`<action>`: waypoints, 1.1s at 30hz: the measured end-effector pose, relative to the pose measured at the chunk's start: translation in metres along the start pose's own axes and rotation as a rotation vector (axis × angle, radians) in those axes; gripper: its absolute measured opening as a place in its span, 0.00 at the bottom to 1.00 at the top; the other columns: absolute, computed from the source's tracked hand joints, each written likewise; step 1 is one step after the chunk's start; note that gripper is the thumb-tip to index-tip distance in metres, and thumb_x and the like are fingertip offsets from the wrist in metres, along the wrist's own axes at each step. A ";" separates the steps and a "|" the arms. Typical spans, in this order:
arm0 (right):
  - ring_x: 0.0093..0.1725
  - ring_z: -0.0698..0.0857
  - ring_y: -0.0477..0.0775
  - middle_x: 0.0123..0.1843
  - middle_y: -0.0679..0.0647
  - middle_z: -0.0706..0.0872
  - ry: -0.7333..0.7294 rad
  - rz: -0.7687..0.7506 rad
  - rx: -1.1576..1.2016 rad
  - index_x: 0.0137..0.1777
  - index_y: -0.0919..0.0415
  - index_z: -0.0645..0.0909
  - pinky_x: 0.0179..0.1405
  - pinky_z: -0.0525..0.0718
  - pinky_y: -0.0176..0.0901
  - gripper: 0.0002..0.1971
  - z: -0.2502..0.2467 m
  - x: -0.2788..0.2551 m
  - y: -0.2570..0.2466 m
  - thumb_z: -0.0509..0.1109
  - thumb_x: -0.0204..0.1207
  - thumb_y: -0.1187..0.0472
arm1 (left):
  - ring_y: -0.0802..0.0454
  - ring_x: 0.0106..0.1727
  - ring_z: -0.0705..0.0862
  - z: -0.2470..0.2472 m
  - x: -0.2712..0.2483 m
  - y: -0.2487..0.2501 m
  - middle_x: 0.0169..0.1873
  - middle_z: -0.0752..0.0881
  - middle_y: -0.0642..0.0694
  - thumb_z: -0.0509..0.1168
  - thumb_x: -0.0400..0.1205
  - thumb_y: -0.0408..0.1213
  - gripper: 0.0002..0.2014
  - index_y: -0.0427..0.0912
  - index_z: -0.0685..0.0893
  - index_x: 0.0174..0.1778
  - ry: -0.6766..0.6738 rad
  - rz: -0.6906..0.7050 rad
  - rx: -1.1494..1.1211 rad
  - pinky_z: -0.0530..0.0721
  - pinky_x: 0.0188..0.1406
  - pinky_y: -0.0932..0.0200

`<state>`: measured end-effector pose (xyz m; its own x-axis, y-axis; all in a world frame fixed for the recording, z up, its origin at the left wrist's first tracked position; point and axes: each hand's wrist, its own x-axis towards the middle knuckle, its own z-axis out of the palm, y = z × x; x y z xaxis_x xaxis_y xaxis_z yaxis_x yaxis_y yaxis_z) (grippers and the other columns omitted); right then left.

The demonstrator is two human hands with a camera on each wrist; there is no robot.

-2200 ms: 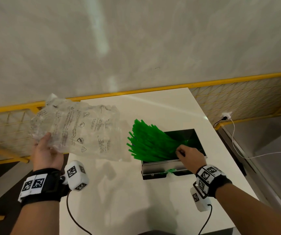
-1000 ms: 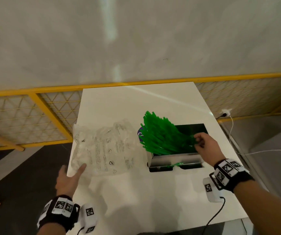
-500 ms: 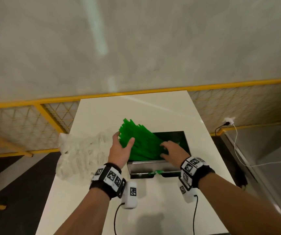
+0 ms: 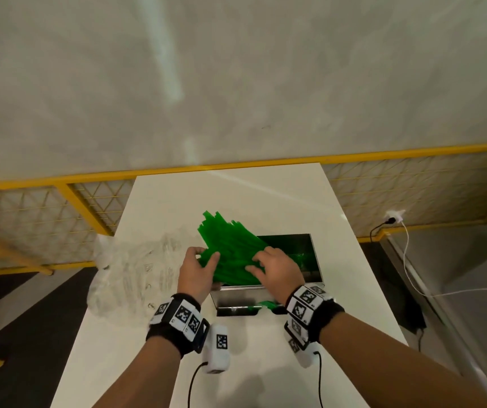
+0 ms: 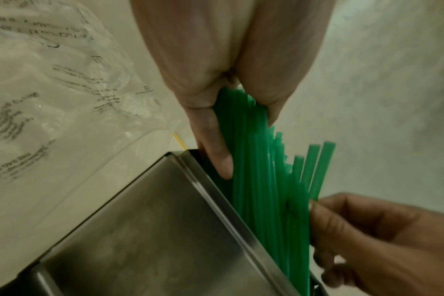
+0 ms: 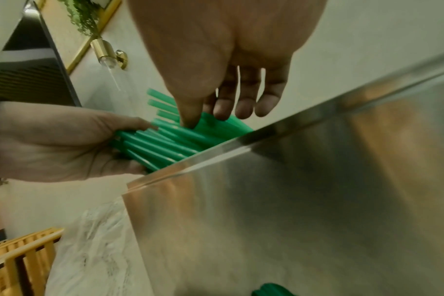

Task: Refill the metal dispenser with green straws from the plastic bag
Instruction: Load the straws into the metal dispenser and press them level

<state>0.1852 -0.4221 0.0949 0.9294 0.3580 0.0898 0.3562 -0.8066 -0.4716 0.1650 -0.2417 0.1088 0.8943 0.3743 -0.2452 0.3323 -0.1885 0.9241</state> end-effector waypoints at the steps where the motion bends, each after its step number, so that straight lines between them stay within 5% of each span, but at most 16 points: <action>1: 0.52 0.78 0.52 0.51 0.53 0.82 0.030 -0.018 -0.019 0.56 0.60 0.82 0.50 0.76 0.43 0.18 0.001 0.001 -0.003 0.62 0.81 0.46 | 0.42 0.36 0.89 0.000 0.001 -0.002 0.40 0.86 0.40 0.68 0.80 0.39 0.08 0.47 0.73 0.46 0.013 0.019 0.011 0.89 0.31 0.39; 6: 0.48 0.80 0.51 0.50 0.53 0.81 0.018 0.059 0.018 0.54 0.59 0.80 0.48 0.82 0.46 0.17 0.008 0.006 -0.019 0.62 0.81 0.46 | 0.47 0.35 0.87 0.002 -0.001 -0.008 0.41 0.84 0.41 0.65 0.82 0.37 0.09 0.42 0.72 0.53 0.034 0.076 -0.022 0.88 0.22 0.53; 11: 0.44 0.76 0.44 0.46 0.46 0.78 -0.043 0.064 0.039 0.58 0.56 0.80 0.47 0.79 0.39 0.17 -0.001 0.004 -0.016 0.62 0.80 0.44 | 0.41 0.42 0.87 0.001 0.001 -0.018 0.45 0.85 0.41 0.66 0.81 0.45 0.11 0.50 0.71 0.53 0.051 0.104 -0.026 0.88 0.38 0.37; 13: 0.45 0.76 0.43 0.46 0.45 0.77 -0.138 0.068 0.115 0.64 0.55 0.79 0.49 0.78 0.36 0.18 -0.006 0.002 -0.009 0.64 0.80 0.46 | 0.44 0.43 0.87 0.000 0.000 -0.018 0.45 0.84 0.44 0.65 0.81 0.45 0.12 0.50 0.71 0.55 0.021 0.124 -0.007 0.88 0.40 0.41; 16: 0.44 0.77 0.41 0.48 0.46 0.79 -0.155 0.090 0.224 0.69 0.55 0.76 0.48 0.77 0.33 0.20 -0.013 -0.004 0.003 0.67 0.79 0.51 | 0.50 0.47 0.81 -0.003 0.001 -0.016 0.46 0.80 0.49 0.64 0.82 0.41 0.13 0.41 0.74 0.59 0.001 0.221 0.117 0.79 0.44 0.60; 21: 0.42 0.75 0.39 0.46 0.42 0.75 0.063 0.029 0.141 0.58 0.57 0.79 0.44 0.76 0.30 0.10 -0.016 -0.032 0.018 0.69 0.78 0.59 | 0.49 0.64 0.73 -0.010 0.004 -0.019 0.63 0.71 0.43 0.66 0.80 0.42 0.23 0.39 0.70 0.69 0.039 0.277 0.164 0.74 0.66 0.56; 25: 0.59 0.75 0.48 0.60 0.50 0.76 0.055 0.065 0.088 0.67 0.58 0.75 0.62 0.78 0.42 0.19 -0.007 -0.040 0.024 0.70 0.76 0.58 | 0.49 0.72 0.70 -0.013 0.001 -0.013 0.72 0.69 0.45 0.65 0.80 0.47 0.35 0.43 0.56 0.80 -0.052 0.158 0.077 0.71 0.70 0.54; 29: 0.75 0.66 0.55 0.78 0.55 0.66 -0.155 0.180 0.179 0.81 0.55 0.58 0.76 0.70 0.54 0.36 -0.002 -0.009 0.028 0.69 0.75 0.60 | 0.53 0.62 0.77 -0.009 0.002 -0.009 0.58 0.78 0.53 0.66 0.81 0.43 0.29 0.42 0.63 0.76 -0.131 0.134 0.134 0.73 0.58 0.64; 33: 0.76 0.67 0.56 0.77 0.56 0.67 -0.312 0.211 0.187 0.81 0.54 0.59 0.76 0.68 0.51 0.33 0.006 0.014 0.027 0.68 0.78 0.61 | 0.50 0.50 0.81 -0.013 0.012 -0.009 0.45 0.81 0.54 0.67 0.80 0.43 0.14 0.42 0.74 0.57 -0.131 0.122 0.182 0.75 0.37 0.70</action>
<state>0.2070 -0.4358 0.0778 0.8958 0.3430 -0.2826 0.1110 -0.7883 -0.6051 0.1687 -0.2235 0.1017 0.9582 0.2205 -0.1823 0.2579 -0.3897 0.8841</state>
